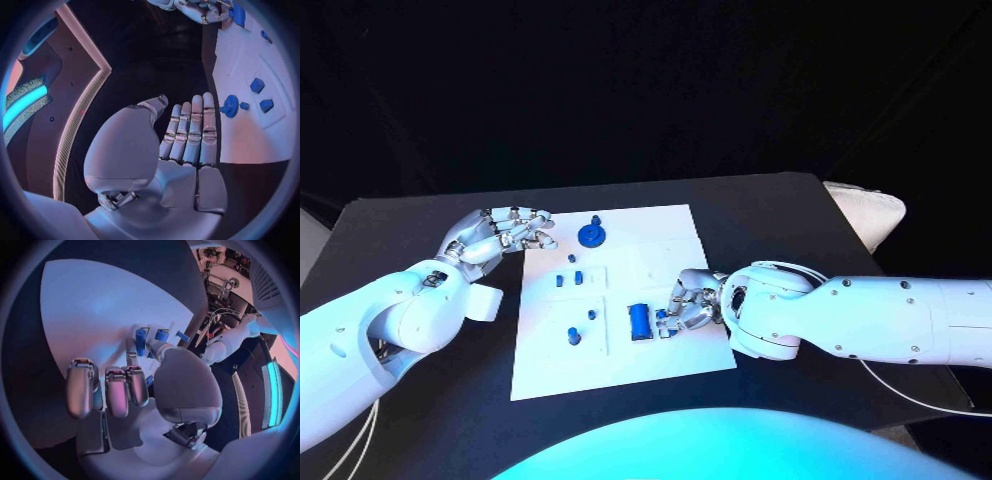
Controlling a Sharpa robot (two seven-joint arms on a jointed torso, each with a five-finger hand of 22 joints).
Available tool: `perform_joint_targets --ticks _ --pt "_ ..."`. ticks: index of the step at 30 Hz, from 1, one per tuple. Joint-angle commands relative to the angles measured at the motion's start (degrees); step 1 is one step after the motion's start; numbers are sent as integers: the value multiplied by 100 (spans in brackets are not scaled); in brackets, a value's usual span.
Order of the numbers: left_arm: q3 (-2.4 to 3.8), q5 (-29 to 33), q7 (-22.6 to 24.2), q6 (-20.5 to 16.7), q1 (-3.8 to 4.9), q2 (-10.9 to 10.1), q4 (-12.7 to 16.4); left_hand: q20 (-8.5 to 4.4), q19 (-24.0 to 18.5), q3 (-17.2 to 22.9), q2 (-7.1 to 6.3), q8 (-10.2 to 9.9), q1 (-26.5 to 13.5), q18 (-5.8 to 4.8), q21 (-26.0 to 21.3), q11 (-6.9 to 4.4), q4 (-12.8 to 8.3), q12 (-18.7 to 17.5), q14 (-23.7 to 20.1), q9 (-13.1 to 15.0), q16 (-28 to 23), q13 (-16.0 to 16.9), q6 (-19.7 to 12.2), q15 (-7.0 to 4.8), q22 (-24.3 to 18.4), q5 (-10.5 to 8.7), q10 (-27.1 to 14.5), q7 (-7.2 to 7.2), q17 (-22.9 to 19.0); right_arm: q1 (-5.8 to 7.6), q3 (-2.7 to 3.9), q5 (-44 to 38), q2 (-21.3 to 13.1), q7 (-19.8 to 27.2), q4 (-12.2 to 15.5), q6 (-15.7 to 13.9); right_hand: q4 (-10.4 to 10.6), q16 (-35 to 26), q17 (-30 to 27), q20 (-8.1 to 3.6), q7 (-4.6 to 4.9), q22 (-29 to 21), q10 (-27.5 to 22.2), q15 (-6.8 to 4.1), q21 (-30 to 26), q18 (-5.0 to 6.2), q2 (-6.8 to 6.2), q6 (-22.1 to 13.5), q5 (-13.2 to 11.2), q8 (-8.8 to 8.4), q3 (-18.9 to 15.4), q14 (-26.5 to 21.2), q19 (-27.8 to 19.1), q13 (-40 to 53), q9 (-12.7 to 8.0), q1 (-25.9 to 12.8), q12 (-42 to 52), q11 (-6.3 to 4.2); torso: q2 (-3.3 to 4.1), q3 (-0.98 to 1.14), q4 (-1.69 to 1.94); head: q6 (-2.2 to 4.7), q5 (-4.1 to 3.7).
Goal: Assemble the parts on the task board
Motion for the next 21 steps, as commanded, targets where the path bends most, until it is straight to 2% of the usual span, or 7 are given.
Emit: perform_joint_targets --ticks 1,14,16,17,18,20,21 --pt "3 -16 4 108 0 -1 18 37 15 0 15 21 37 -27 -28 5 -16 26 -35 -9 14 1 -39 -2 -7 8 -52 16 10 -13 -2 22 20 1 16 145 1 22 1507 -46 -6 1238 394 -31 16 -106 -4 34 -26 25 -40 607 458 1252 -6 -36 20 -32 -2 -1 -4 0 2" --pt "3 -17 -2 112 0 -6 20 39 15 -3 17 23 29 -28 -32 6 -11 26 -38 -10 14 1 -39 0 -9 8 -55 16 11 -14 -2 17 46 24 17 59 14 24 1509 -48 -10 1240 400 -34 27 -107 -2 45 24 42 -150 608 458 1259 -33 -146 29 -36 4 4 -1 0 4" --pt "3 -17 -5 111 0 -8 20 39 15 -3 17 23 29 -28 -32 6 -11 26 -38 -10 14 1 -39 0 -9 8 -55 16 11 -14 -2 20 46 37 31 25 15 24 1509 -51 -18 1243 407 -39 45 -109 24 51 155 56 -250 608 459 1268 -61 -265 41 -42 2 3 -1 0 9" --pt "3 -17 -6 112 0 -9 21 39 15 -3 17 23 29 -28 -32 6 -11 26 -38 -10 14 1 -39 0 -9 8 -55 16 11 -14 -2 28 45 41 37 10 13 24 1509 -54 -21 1244 409 -41 49 -110 40 54 283 64 -310 608 459 1270 -73 -351 44 -45 3 3 0 0 6" --pt "3 -17 -9 113 0 -11 21 39 15 -3 17 23 29 -28 -32 6 -11 26 -38 -10 14 1 -39 0 -9 8 -55 16 11 -14 -2 42 42 46 46 -7 24 24 1509 -60 -36 1262 430 -50 134 -123 110 70 463 87 -428 608 470 1296 -93 -539 91 -53 2 3 -2 0 -2" --pt "3 -18 -14 110 0 -15 20 40 15 -2 22 25 26 -28 -33 6 -7 27 -38 -10 14 1 -36 1 -10 9 -56 15 12 -14 -2 64 36 55 59 -30 32 24 1509 -70 -50 1275 447 -59 197 -132 208 80 570 119 -591 608 477 1318 -118 -781 130 -67 4 3 -3 0 -8" --pt "3 -19 -17 109 0 -17 19 40 15 -2 22 25 26 -28 -33 6 -7 27 -38 -10 14 1 -36 1 -10 9 -56 15 12 -15 -2 72 33 58 64 -37 31 24 1509 -71 -52 1277 451 -61 210 -134 215 82 576 129 -643 608 479 1324 -125 -849 141 -70 3 2 -5 0 -3"
